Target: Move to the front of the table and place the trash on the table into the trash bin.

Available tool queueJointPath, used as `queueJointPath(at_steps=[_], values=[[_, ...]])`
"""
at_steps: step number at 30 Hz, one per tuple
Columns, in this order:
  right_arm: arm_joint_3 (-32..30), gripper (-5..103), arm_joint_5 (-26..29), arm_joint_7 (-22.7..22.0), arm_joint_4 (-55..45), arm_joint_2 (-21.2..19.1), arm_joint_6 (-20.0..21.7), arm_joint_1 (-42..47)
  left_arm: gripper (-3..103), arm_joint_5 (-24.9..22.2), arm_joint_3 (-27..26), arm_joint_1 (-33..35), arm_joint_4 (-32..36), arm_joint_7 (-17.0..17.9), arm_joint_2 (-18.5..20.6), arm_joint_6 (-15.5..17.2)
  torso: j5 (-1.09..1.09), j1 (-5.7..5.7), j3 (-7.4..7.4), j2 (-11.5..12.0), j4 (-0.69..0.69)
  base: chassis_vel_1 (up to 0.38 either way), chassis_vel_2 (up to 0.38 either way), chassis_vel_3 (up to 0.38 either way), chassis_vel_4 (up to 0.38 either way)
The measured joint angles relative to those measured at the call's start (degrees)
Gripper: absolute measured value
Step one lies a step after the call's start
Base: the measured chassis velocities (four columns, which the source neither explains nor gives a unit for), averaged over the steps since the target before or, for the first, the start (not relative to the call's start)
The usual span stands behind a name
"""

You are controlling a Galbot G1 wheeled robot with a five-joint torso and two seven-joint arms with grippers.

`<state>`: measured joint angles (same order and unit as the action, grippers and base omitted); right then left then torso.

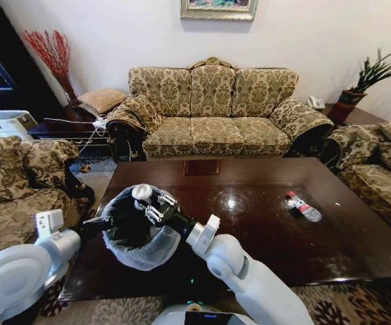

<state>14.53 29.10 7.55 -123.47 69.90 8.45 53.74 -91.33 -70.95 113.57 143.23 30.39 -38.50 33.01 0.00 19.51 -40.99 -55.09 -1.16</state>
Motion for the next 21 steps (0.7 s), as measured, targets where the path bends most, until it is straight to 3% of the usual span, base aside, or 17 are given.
queueJointPath(at_steps=[2,5,6,9,11,13,17,20,21], values=[[-0.64,56,0.02,0.93,-0.88,-0.42,-0.42,0.49,0,0.46,-0.01,0.25,0.01,-0.06,-0.49,0.01,0.02,0.0,0.0,0.0,0.0,0.0,0.0,0.0,0.0],[-1.62,73,-0.71,3.37,-1.65,-1.24,-0.96,1.33,0,1.2,-0.11,0.81,0.0,-0.22,-1.2,0.03,0.01,0.0,0.0,0.0,0.0,0.0,0.0,0.0,0.0],[-1.62,73,-0.71,3.37,-1.65,-1.24,-0.96,1.33,0,1.2,-0.11,0.81,0.0,-0.22,-1.2,0.03,0.01,0.0,0.0,0.0,0.0,0.0,0.0,0.0,0.0],[-2.69,89,-4.92,7.19,-1.75,-2.34,-2.68,2.22,0,2.28,-0.22,1.17,0.0,-0.52,-2.11,0.03,0.01,0.0,0.0,0.01,0.0,0.0,0.0,0.0,0.0],[-2.95,89,-6.07,8.27,-1.77,-2.61,-3.35,2.33,0,2.56,-0.24,1.31,0.0,-0.63,-2.37,0.03,0.01,0.0,0.0,0.01,0.0,0.0,0.0,0.0,0.0],[-3.46,97,-7.28,9.42,-2.18,-3.15,-4.75,2.59,0,3.35,-0.26,1.5,0.0,-0.98,-3.17,0.03,0.01,0.0,0.0,0.01,0.0,0.0,0.0,0.0,0.0],[-5.04,99,-5.23,5.42,-3.32,-3.19,-5.7,3.99,0,4.16,-0.26,1.61,0.0,-1.15,-3.97,0.03,0.0,0.0,0.0,0.01,-0.01,0.0,0.0,0.0,0.0],[-12.0,100,-2.19,-5.65,-4.89,-3.01,-6.32,9.56,0,5.39,-0.77,2.18,0.01,-1.0,-5.02,0.05,-0.01,0.0,0.01,0.01,-0.01,0.0,0.0,0.0,0.0],[-12.0,100,-2.19,-5.65,-4.89,-3.01,-6.32,9.56,0,5.39,-0.77,2.18,0.01,-1.0,-5.02,0.05,-0.01,0.0,0.01,0.01,-0.01,0.0,0.0,0.0,0.0]])
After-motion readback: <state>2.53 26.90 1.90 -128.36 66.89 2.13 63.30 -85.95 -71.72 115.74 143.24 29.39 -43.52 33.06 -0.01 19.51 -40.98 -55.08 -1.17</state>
